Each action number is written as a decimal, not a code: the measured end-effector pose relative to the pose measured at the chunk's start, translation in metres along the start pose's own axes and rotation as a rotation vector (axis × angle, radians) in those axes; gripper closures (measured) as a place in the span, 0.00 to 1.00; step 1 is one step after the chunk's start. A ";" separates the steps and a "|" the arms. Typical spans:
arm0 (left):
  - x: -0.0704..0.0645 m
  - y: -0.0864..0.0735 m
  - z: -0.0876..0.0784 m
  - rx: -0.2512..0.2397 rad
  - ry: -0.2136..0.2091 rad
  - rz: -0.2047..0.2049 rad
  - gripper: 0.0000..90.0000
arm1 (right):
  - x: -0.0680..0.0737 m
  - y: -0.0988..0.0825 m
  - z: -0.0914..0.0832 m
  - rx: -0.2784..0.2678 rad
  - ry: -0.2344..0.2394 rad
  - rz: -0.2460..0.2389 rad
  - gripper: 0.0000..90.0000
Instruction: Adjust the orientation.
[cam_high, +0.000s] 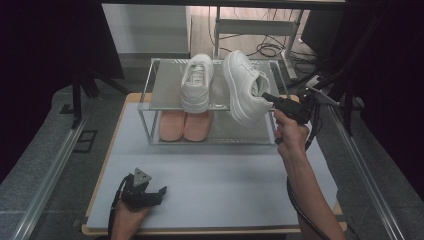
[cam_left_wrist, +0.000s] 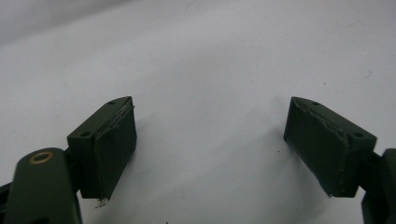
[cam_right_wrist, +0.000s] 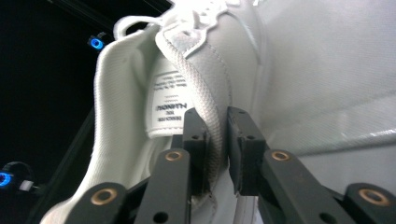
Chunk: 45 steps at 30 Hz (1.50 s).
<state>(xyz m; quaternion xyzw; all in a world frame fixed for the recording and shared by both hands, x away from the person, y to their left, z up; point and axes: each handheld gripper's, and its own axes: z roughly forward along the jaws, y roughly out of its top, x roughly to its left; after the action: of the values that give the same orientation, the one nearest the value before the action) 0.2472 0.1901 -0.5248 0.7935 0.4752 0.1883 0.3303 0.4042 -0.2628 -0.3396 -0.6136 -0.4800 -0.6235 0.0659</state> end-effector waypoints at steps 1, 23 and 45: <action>0.000 0.000 0.000 0.000 0.000 0.001 0.19 | 0.001 0.000 0.000 -0.011 -0.015 -0.007 0.87; 0.000 0.000 0.000 0.000 -0.001 0.001 0.19 | 0.019 -0.003 0.020 0.002 0.075 -0.064 0.62; 0.000 0.000 0.000 0.000 0.000 0.001 0.19 | 0.001 -0.035 -0.020 0.026 0.071 -0.269 0.99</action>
<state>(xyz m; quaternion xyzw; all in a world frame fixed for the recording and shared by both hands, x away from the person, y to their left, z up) 0.2472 0.1900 -0.5248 0.7937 0.4748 0.1887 0.3302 0.3669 -0.2572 -0.3523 -0.5205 -0.5632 -0.6418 0.0066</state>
